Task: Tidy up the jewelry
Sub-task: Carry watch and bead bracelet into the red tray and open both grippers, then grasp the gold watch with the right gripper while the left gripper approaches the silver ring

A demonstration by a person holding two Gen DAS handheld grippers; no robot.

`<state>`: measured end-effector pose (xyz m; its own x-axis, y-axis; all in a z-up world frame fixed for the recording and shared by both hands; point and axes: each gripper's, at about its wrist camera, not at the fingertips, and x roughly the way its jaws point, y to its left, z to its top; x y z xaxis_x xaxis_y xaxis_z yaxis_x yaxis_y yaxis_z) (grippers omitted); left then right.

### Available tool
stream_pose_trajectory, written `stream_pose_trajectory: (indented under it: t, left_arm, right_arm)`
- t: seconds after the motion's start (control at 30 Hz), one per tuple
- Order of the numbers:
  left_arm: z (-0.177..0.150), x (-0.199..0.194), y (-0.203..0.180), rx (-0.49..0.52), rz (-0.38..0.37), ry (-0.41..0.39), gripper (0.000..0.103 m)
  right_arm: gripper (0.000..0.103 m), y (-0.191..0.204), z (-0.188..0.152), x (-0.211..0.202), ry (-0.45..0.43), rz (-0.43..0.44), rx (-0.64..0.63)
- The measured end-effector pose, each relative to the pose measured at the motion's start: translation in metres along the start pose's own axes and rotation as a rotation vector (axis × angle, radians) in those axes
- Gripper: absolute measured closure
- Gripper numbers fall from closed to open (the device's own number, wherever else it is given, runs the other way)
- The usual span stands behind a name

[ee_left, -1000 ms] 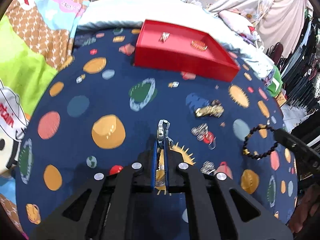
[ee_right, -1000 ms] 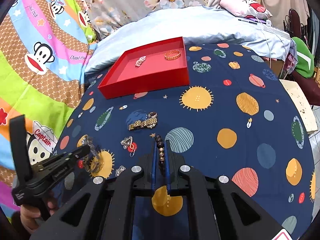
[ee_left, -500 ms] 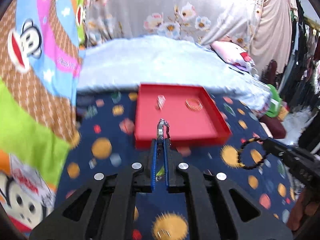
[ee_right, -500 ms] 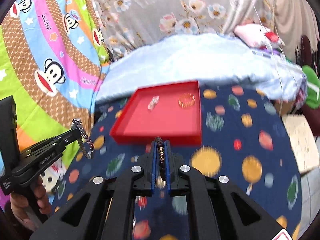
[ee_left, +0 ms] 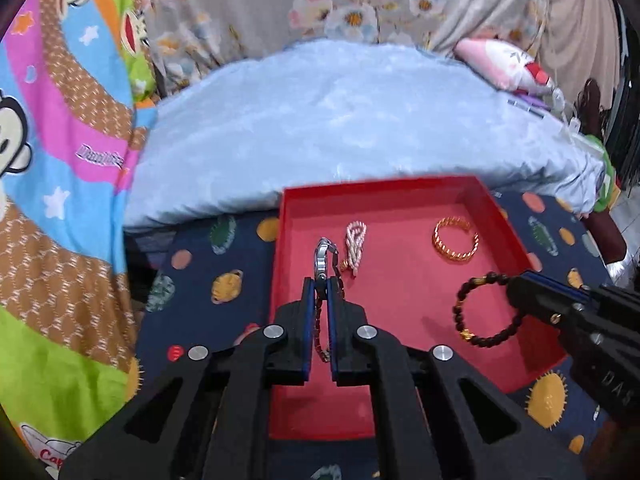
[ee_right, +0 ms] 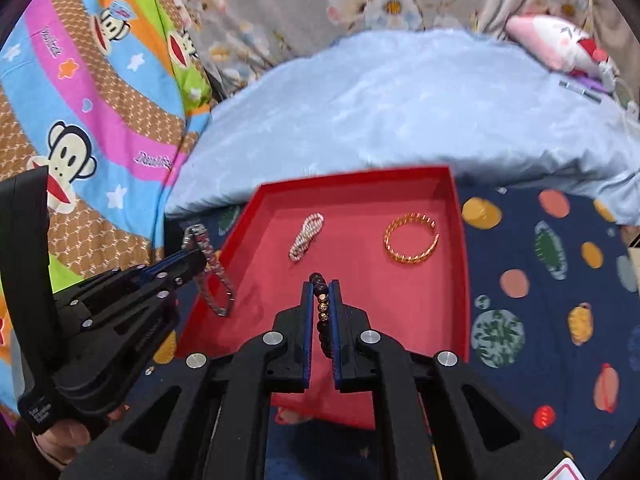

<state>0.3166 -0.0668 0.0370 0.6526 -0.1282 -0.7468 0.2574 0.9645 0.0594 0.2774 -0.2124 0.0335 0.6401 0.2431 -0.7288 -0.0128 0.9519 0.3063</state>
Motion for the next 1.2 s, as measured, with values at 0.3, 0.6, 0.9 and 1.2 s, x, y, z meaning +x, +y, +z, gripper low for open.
stream_pose_trajectory:
  t: [0.3,0.6,0.9,1.2]
  left_arm:
    - [-0.003,0.064,-0.029,-0.038,-0.063,0.115,0.094]
    - [0.006,0.004,0.012,-0.179,-0.045,-0.077,0.039]
    - [-0.05,-0.06,0.063,-0.215,0.056,-0.086,0.035]
    - [-0.134,-0.092,0.055,-0.207,-0.004,0.016,0.031]
  right_arm:
    - [0.09,-0.034,-0.006,0.035,0.038,-0.166,-0.029]
    - [0.076,-0.045,-0.011,-0.025,-0.09,-0.197,-0.021]
    - [0.068,-0.026,-0.065,-0.077,-0.101,-0.214,-0.012]
    - [0.067,-0.019,-0.137,-0.111,-0.036,-0.226,0.044]
